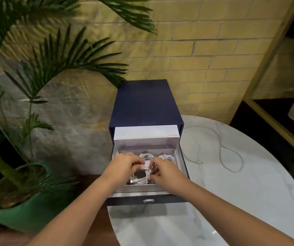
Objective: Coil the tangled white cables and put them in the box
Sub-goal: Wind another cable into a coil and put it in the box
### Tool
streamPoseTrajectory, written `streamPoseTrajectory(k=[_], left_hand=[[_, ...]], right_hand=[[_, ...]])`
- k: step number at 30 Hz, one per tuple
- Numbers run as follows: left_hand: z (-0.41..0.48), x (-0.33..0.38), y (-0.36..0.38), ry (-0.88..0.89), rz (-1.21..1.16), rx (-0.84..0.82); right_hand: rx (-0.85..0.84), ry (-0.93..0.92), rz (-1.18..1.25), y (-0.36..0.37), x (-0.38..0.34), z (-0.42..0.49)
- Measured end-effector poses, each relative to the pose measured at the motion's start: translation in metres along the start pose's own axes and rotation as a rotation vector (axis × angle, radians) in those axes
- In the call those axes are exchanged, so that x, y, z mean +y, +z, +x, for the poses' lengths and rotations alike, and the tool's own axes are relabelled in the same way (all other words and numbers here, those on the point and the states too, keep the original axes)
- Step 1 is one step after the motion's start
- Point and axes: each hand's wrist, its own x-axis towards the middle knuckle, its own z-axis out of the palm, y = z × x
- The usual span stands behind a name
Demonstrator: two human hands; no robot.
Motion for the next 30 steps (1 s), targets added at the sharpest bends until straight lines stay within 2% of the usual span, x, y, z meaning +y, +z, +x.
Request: streamPoseTrajectory(k=[7,10,23,30], left_hand=[[-0.004,-0.015,-0.002,0.037,0.050,-0.053],[-0.007,-0.022,-0.003,0.043,0.082,-0.081],[-0.009,-0.012,0.000,0.011,0.233,-0.004],[-0.008,-0.006,-0.003,-0.015,0.173,0.047]], right_hand=[[-0.003,-0.102,-0.297,-0.001,0.004,-0.001],[-0.041,-0.150,-0.335,-0.006,0.007,-0.002],[0.002,-0.155,-0.336,-0.002,0.009,0.004],[0.072,-0.168,-0.229,-0.020,0.014,-0.006]])
